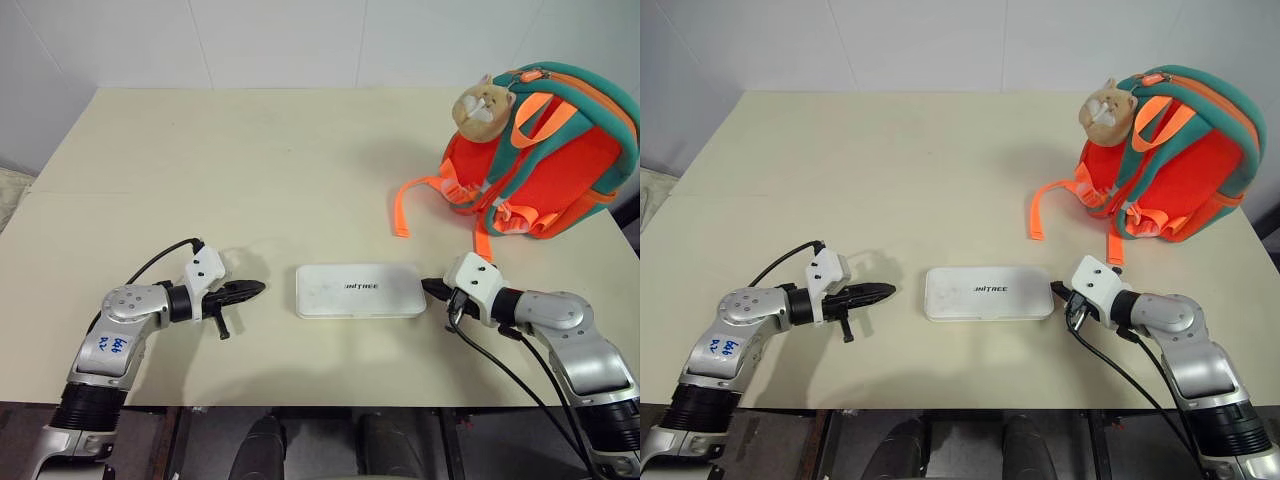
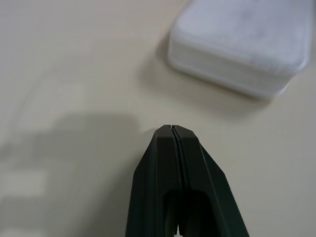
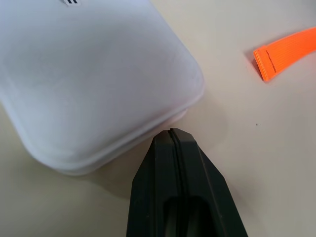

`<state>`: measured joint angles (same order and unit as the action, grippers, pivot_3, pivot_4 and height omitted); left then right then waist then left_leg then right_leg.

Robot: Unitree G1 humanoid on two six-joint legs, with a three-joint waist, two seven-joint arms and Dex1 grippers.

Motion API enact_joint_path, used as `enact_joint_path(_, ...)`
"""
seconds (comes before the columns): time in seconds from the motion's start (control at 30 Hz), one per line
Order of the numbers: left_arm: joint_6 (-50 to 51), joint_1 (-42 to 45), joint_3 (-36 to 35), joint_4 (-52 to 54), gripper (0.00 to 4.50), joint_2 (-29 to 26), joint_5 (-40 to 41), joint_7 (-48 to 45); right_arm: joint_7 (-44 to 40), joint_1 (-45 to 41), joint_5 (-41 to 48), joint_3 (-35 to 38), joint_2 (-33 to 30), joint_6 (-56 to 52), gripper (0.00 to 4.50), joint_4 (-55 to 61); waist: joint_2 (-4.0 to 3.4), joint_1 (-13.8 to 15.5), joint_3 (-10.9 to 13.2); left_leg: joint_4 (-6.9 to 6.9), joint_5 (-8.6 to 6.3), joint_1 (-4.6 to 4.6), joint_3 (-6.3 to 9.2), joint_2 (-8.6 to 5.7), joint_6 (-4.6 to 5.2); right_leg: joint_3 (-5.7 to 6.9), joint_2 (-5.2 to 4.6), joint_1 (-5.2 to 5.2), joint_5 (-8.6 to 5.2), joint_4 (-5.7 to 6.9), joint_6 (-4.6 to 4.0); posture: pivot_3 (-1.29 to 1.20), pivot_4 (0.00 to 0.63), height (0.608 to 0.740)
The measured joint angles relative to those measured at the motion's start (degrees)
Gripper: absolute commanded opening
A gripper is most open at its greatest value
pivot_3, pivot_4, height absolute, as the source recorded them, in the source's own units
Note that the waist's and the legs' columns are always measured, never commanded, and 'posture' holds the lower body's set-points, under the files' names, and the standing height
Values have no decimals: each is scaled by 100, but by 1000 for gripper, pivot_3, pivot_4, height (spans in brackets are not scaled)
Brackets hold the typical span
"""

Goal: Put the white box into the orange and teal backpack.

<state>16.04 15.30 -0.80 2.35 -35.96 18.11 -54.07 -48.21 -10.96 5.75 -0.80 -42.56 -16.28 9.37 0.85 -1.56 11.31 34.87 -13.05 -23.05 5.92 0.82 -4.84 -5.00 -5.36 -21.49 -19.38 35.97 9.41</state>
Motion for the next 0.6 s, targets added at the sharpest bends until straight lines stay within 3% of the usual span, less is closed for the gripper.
enact_joint_path(0.33,122,54,355,191,20,614,82,187,0,29,-4,-18,0,4,0,-36,1,-1,1,3,0,0,0,-1,0,0,1,0,2,0,2,0,150,740)
enact_joint_path(0.6,-50,204,538,126,20,794,-136,347,2,88,12,-4,0,-8,0,33,1,2,1,8,0,0,0,-2,0,-1,0,3,4,-1,4,0,150,740)
